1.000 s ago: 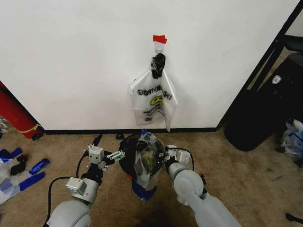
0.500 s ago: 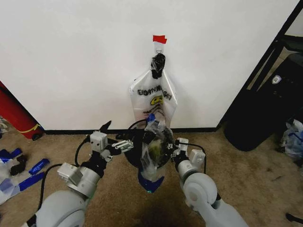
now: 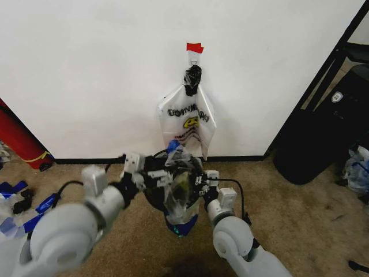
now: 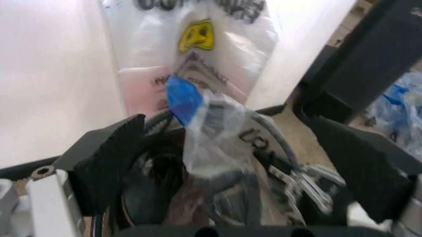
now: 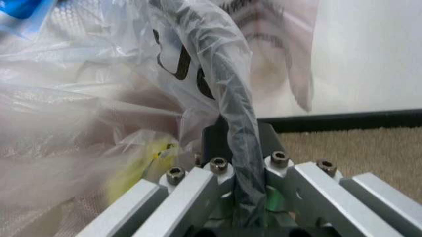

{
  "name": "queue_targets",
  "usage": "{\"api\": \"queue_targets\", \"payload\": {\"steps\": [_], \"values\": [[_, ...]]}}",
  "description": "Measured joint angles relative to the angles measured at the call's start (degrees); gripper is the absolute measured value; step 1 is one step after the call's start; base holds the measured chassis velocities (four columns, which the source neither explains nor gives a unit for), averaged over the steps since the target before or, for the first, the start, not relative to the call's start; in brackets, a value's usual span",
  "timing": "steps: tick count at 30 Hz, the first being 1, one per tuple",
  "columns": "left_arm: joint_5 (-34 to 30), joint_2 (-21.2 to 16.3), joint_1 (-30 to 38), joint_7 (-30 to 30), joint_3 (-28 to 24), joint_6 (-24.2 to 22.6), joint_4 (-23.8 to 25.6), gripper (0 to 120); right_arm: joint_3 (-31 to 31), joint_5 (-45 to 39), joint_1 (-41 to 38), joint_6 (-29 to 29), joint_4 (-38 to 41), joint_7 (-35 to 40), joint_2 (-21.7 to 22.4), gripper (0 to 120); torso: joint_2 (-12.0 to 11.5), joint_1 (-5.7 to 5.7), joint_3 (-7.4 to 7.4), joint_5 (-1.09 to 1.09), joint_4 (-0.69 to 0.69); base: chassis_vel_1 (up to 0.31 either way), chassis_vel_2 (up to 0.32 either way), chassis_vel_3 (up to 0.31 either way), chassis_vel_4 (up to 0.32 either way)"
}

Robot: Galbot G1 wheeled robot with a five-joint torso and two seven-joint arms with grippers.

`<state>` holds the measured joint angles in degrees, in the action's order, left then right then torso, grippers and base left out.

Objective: Pick up the garbage bag from the wall and place it over the trash bin.

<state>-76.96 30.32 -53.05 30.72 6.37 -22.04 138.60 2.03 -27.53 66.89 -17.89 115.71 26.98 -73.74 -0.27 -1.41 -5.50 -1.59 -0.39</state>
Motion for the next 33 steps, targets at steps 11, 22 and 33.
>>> {"api": "queue_targets", "payload": {"steps": [11,22,33], "values": [[-4.3,5.5,9.1,5.3,-7.9,-2.4,-4.8,93,-0.5,3.0,2.0,1.7,0.8,-0.7,-0.3,0,0.0,0.00,0.00,0.01,-0.01,0.000,0.000,0.000,0.000],[-5.4,9.5,9.3,10.3,-9.3,-5.4,-7.7,80,-0.7,1.4,2.8,1.4,1.4,-0.6,0.2,0,0.0,0.00,0.00,0.00,-0.01,0.000,0.000,0.000,0.000],[-5.4,10.3,10.8,11.0,-9.8,-5.4,-9.6,51,-0.7,1.1,2.5,1.4,1.3,-0.7,0.6,0,0.0,0.00,0.00,0.01,-0.01,0.000,0.000,0.000,0.000]]}}
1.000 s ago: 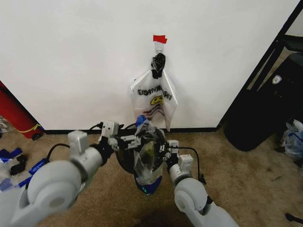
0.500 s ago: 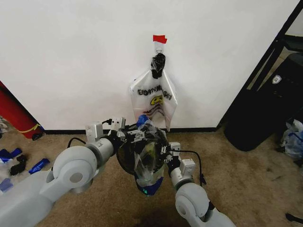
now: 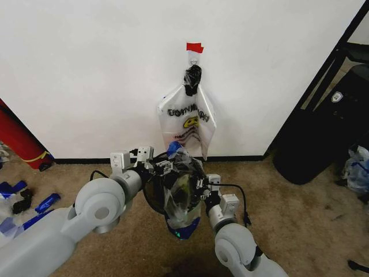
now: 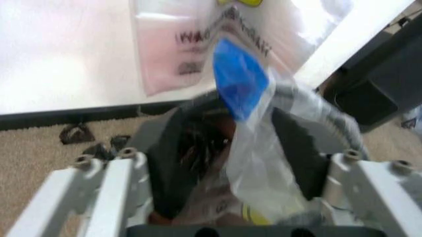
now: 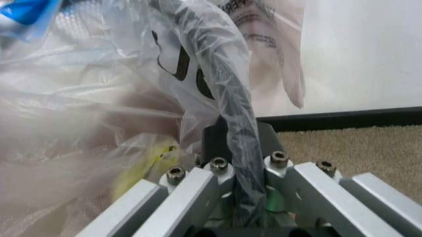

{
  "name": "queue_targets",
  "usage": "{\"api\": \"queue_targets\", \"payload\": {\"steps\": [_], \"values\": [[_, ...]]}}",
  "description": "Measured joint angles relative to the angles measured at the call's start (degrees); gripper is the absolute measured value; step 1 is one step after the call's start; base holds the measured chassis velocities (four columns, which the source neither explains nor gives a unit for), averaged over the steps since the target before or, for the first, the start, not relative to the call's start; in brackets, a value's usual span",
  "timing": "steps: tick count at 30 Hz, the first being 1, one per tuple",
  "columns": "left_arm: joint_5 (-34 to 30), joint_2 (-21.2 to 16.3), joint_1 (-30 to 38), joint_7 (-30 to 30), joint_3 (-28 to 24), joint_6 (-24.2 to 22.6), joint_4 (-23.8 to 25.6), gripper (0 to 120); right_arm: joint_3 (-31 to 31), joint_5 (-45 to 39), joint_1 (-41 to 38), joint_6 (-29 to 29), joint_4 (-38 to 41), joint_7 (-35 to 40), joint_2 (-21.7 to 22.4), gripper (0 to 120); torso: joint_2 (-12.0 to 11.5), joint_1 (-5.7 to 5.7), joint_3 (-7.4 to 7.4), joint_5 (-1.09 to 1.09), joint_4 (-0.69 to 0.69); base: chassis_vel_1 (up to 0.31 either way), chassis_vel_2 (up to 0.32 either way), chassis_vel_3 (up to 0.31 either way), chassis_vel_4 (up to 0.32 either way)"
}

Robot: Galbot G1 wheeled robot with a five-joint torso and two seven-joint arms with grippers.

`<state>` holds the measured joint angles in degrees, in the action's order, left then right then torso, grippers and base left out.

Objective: Pick up the garbage bag from the wall and place it over the trash bin.

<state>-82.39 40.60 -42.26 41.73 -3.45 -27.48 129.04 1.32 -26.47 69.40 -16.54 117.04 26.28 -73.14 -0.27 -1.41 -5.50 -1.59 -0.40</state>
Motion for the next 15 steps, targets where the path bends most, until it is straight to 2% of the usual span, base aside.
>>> {"api": "queue_targets", "payload": {"steps": [5,7,9,11,13,15], "values": [[-0.3,0.9,1.0,0.0,-1.8,-0.1,-0.5,27,0.1,-0.5,-0.7,-0.2,0.0,0.0,0.4,0,0.0,0.00,0.00,0.00,0.00,0.000,0.000,0.000,0.000],[-0.3,1.0,1.0,0.0,-1.8,-0.1,-0.6,26,0.1,-0.6,-0.7,-0.2,0.0,0.0,0.4,0,0.0,0.00,0.00,0.00,0.00,0.000,0.000,0.000,0.000],[-0.3,1.6,1.5,0.1,-2.0,-0.1,-0.9,12,-0.1,-0.8,-0.7,-0.2,0.0,0.1,0.6,0,0.0,0.00,0.00,0.00,0.00,0.000,0.000,0.000,0.000],[-0.3,1.7,1.7,0.1,-2.0,-0.1,-1.0,11,-0.1,-0.8,-0.7,-0.2,0.0,0.1,0.6,0,0.0,0.00,0.00,0.00,0.00,0.000,0.000,0.000,0.000],[-0.3,1.7,2.0,0.1,-2.3,-0.1,-1.0,1,-0.1,-0.8,-0.7,-0.2,-0.3,0.1,0.5,0,0.0,0.00,0.00,0.00,0.00,0.000,0.000,0.000,0.000],[-0.3,1.7,2.0,0.1,-2.4,-0.1,-1.0,0,0.0,-0.8,-0.7,-0.3,-0.4,0.1,0.4,0,0.0,0.00,0.00,0.00,0.00,0.000,0.000,0.000,0.000]]}}
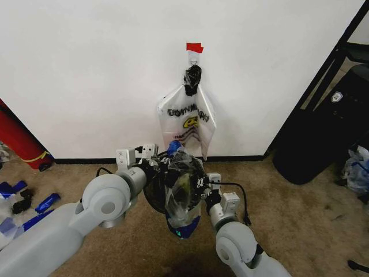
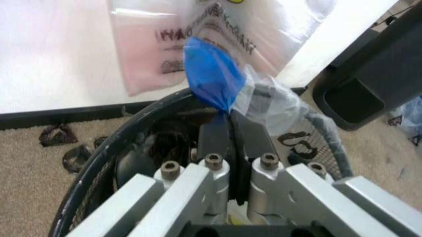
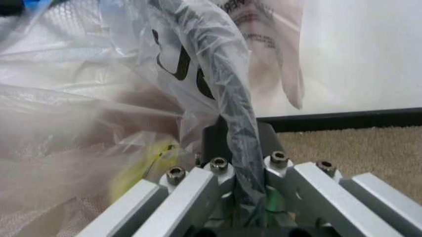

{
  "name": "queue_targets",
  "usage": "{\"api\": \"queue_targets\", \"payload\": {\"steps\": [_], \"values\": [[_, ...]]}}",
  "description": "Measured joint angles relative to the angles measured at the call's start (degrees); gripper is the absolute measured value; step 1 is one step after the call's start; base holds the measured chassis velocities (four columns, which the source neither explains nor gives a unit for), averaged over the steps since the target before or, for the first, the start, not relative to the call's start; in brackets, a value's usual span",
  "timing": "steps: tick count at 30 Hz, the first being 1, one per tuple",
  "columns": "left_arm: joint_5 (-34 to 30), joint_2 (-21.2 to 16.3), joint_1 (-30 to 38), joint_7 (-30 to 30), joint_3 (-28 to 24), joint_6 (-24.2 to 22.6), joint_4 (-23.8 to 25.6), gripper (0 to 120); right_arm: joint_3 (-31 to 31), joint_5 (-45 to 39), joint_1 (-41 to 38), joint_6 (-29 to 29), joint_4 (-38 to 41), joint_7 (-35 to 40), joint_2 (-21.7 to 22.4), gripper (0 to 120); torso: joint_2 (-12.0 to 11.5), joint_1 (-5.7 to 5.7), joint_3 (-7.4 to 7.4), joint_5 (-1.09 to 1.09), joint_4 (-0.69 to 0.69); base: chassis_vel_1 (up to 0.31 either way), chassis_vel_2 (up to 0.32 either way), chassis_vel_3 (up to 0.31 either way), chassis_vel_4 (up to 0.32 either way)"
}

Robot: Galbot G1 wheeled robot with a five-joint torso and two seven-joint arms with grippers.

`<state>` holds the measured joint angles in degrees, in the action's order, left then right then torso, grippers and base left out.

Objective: Pick up the garbage bag from the wall and place it over the trash bin.

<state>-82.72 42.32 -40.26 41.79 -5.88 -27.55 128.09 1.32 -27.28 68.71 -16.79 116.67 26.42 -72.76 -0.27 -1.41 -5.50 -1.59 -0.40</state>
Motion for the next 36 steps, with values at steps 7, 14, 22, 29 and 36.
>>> {"api": "queue_targets", "payload": {"steps": [7,14,22,29,36], "values": [[-0.2,0.1,1.1,-0.1,0.8,-0.6,0.8,0,0.2,-0.6,-0.4,0.1,-0.2,0.0,-0.3,0,0.0,0.00,0.00,0.00,0.00,0.000,0.000,0.000,0.000],[-1.8,-3.8,1.5,-1.0,4.7,-1.0,-0.6,0,-0.5,-1.6,0.3,1.3,-0.1,-0.4,0.0,0,0.0,0.00,0.00,-0.01,0.00,0.000,0.000,0.000,0.000],[-1.9,-8.2,-0.8,-3.0,8.0,-1.7,-0.9,0,-1.1,-2.0,2.0,5.3,0.7,-4.0,0.6,0,0.0,0.00,0.00,-0.01,0.00,0.000,0.000,0.000,0.000],[-1.9,-10.9,-3.2,-4.6,10.5,-1.9,-1.3,0,-2.5,-2.8,3.7,9.5,1.1,-7.4,1.2,0,0.0,0.00,0.00,-0.01,0.00,0.000,0.000,0.000,0.000],[-2.2,-12.3,-4.5,-6.3,11.5,-2.4,-1.2,0,-3.8,-3.9,5.0,12.8,1.4,-9.0,1.1,0,0.0,0.00,0.00,0.00,0.00,0.000,0.000,0.000,0.000]]}}
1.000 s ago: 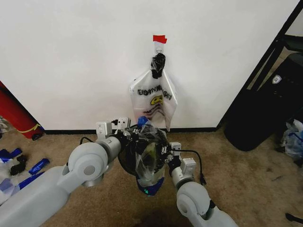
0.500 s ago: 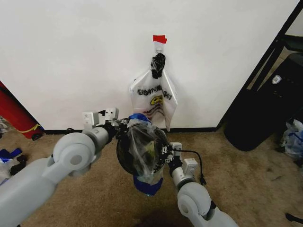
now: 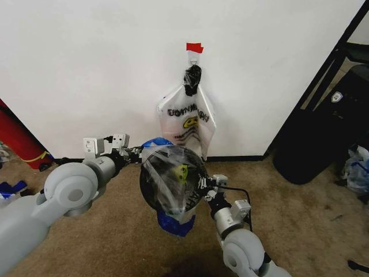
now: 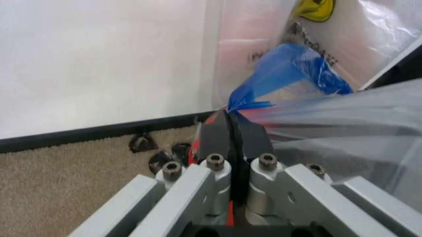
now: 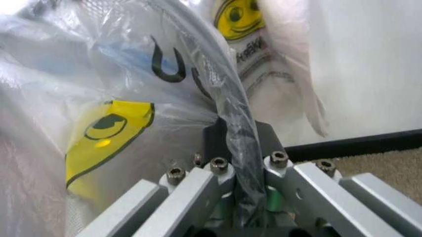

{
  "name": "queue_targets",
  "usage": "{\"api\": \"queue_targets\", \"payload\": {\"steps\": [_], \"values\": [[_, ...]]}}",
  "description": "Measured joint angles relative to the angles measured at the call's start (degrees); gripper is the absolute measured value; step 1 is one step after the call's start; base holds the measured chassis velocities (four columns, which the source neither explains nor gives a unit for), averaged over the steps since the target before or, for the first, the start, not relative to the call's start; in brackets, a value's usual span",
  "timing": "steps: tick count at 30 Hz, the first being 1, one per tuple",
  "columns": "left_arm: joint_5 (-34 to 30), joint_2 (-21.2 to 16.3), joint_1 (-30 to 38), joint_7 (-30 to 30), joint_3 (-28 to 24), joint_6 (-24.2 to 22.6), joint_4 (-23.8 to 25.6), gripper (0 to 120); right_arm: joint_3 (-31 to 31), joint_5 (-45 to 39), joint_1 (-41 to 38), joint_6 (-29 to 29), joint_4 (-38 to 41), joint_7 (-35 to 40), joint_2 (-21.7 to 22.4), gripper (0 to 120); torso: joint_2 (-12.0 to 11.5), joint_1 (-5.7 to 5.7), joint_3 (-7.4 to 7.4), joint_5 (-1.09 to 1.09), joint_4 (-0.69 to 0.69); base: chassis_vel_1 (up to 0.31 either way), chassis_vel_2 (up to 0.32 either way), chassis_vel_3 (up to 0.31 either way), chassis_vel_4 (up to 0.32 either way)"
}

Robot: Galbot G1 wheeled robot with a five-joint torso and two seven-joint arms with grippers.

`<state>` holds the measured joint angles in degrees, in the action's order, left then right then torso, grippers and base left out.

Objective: Pick up the garbage bag from the wall and place it over the trash bin.

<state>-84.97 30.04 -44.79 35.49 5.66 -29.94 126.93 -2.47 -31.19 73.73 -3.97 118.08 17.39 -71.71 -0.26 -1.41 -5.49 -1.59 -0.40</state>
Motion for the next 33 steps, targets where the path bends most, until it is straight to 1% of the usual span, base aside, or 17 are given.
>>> {"api": "queue_targets", "payload": {"steps": [6,9,10,12,13,17,18,19,20,22,23,24,26,27,29,30,33], "values": [[-0.3,1.0,-0.1,0.7,0.2,-1.4,1.9,0,-0.7,-0.7,0.4,0.0,0.0,0.6,-0.3,0,0.0,0.00,0.00,0.00,0.00,0.000,0.000,0.000,0.000],[0.5,1.1,-1.1,1.7,0.9,-1.9,3.5,12,-1.3,-0.6,0.5,-0.6,-0.7,1.4,-1.0,0,0.0,0.00,0.00,0.00,0.00,0.000,0.000,0.000,0.000],[0.5,1.1,-1.1,1.7,0.9,-1.9,3.5,12,-1.3,-0.6,0.5,-0.6,-0.7,1.4,-1.0,0,0.0,0.00,0.00,0.00,0.00,0.000,0.000,0.000,0.000],[1.9,1.1,-2.7,1.9,1.6,-2.0,5.1,22,-2.1,-0.9,0.6,-0.9,-1.8,2.5,-2.3,0,0.0,0.00,0.00,0.01,0.00,0.000,0.000,0.000,0.000],[1.9,1.1,-2.7,1.9,1.6,-2.0,5.1,22,-2.1,-0.9,0.6,-0.9,-1.8,2.5,-2.3,0,0.0,0.00,0.00,0.01,0.00,0.000,0.000,0.000,0.000],[5.2,1.5,-5.5,2.3,3.3,-1.7,7.8,41,-3.4,-3.5,0.5,-1.6,-2.6,4.9,-4.1,0,0.0,0.00,0.00,0.00,-0.02,0.000,0.000,0.000,0.000],[6.2,2.1,-7.6,2.7,5.4,-1.2,9.4,46,-3.7,-4.4,0.3,-1.9,-2.7,5.5,-4.3,0,0.0,0.00,0.00,0.01,-0.02,0.000,0.000,0.000,0.000],[6.2,2.1,-7.6,2.7,5.4,-1.2,9.4,46,-3.7,-4.4,0.3,-1.9,-2.7,5.5,-4.3,0,0.0,0.00,0.00,0.01,-0.02,0.000,0.000,0.000,0.000],[7.2,3.1,-10.2,3.0,7.6,-0.2,11.1,51,-4.0,-5.0,0.1,-2.0,-2.7,5.8,-4.4,0,0.0,0.00,0.00,0.02,0.00,0.000,0.000,0.000,0.000],[8.1,5.0,-13.8,3.3,9.0,1.1,13.8,59,-4.9,-5.8,0.0,-2.2,-2.6,6.2,-4.4,0,0.0,0.00,0.00,-0.01,0.05,0.000,0.000,0.000,0.000],[8.1,5.0,-13.8,3.3,9.0,1.1,13.8,59,-4.9,-5.8,0.0,-2.2,-2.6,6.2,-4.4,0,0.0,0.00,0.00,-0.01,0.05,0.000,0.000,0.000,0.000],[8.4,6.5,-14.9,3.2,8.6,1.8,15.0,66,-6.1,-6.0,0.8,-2.3,-2.2,6.3,-4.5,0,0.0,0.00,0.00,0.00,0.05,0.000,0.000,0.000,0.000],[8.5,8.5,-16.1,2.3,7.3,2.5,16.2,74,-7.9,-6.4,1.9,-2.3,-1.4,6.6,-4.6,0,0.0,0.00,0.00,-0.02,-0.06,0.000,0.000,0.000,0.000],[8.4,10.6,-18.3,1.5,5.7,3.2,16.6,86,-10.1,-9.0,2.3,-3.0,-0.5,7.1,-4.8,0,0.0,0.00,0.00,0.02,-0.01,0.000,0.000,0.000,0.000],[8.3,11.7,-19.3,0.9,5.2,3.9,16.6,94,-11.6,-11.5,2.4,-3.5,0.2,7.7,-4.8,0,0.0,0.00,0.00,-0.01,0.01,0.000,0.000,0.000,0.000],[8.3,11.7,-19.3,0.9,5.2,3.9,16.6,94,-11.6,-11.5,2.4,-3.5,0.2,7.7,-4.8,0,0.0,0.00,0.00,-0.01,0.01,0.000,0.000,0.000,0.000],[8.1,12.5,-21.0,0.0,5.4,4.4,16.6,103,-13.0,-14.2,1.9,-4.0,0.5,8.3,-4.6,0,0.0,0.00,0.00,0.01,0.01,0.000,0.000,0.000,0.000]]}}
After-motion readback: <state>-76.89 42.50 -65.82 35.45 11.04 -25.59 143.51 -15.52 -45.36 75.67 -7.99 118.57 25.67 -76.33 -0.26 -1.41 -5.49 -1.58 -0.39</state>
